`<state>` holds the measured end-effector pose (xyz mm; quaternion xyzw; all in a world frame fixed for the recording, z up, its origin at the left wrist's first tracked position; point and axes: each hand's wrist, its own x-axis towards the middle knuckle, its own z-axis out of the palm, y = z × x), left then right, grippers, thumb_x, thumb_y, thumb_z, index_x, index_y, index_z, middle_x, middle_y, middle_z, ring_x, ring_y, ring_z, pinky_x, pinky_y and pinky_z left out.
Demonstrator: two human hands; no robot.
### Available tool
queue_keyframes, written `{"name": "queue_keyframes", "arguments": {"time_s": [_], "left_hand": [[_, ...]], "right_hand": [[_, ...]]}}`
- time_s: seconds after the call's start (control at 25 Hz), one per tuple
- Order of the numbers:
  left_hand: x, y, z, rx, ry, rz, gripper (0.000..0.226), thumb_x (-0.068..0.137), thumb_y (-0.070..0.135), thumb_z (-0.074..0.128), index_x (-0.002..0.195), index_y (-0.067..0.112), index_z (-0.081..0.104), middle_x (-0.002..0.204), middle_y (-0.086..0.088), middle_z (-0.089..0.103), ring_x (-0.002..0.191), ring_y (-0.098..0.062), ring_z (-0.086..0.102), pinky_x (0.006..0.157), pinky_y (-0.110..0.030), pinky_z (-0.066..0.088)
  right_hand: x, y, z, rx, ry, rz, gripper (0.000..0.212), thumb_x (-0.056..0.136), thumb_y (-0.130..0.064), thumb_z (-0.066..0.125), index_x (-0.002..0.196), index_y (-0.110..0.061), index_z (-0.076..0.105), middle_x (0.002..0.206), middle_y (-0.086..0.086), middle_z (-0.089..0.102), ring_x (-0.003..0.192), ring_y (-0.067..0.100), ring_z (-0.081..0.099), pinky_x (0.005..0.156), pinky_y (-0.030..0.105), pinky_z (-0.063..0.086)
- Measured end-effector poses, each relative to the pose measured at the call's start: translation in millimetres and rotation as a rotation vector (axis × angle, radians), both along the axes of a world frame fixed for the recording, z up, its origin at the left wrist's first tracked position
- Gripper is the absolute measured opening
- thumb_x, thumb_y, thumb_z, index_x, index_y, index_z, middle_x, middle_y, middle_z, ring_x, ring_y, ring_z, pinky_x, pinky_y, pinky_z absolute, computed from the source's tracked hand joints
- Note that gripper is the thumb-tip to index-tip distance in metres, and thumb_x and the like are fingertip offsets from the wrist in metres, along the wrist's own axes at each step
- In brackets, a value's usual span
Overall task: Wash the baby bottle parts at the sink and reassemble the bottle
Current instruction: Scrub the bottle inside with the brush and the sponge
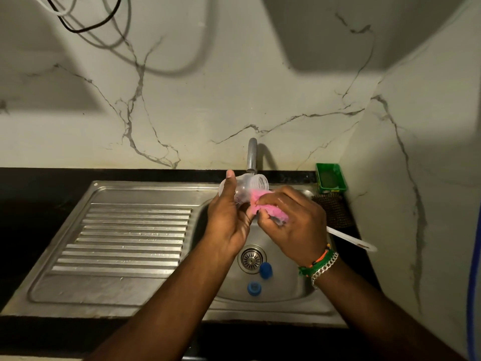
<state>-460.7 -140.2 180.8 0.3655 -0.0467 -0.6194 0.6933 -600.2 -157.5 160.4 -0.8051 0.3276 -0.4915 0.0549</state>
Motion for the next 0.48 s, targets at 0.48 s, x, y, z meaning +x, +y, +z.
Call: {"name": "queue_keyframes", "arguments": {"time_s": [0.48], "left_hand": [[13.3,-0.4,-5.9,-0.049,-0.363,-0.096,0.053,0.09,0.04,0.067,0.131,0.008,0.058,0.119,-0.018,0.07,0.098,-0.028,0.073,0.072,-0.042,0.062]], "right_hand": [[-1.7,-39.2,41.6,0.731,-0.233,0.427,0.016,0.091,0.003,0.065,0.095,-0.01,0.074,0.099,0.001,0.077,0.101,0.015,0.073,0.086,0.031,0.058]]}}
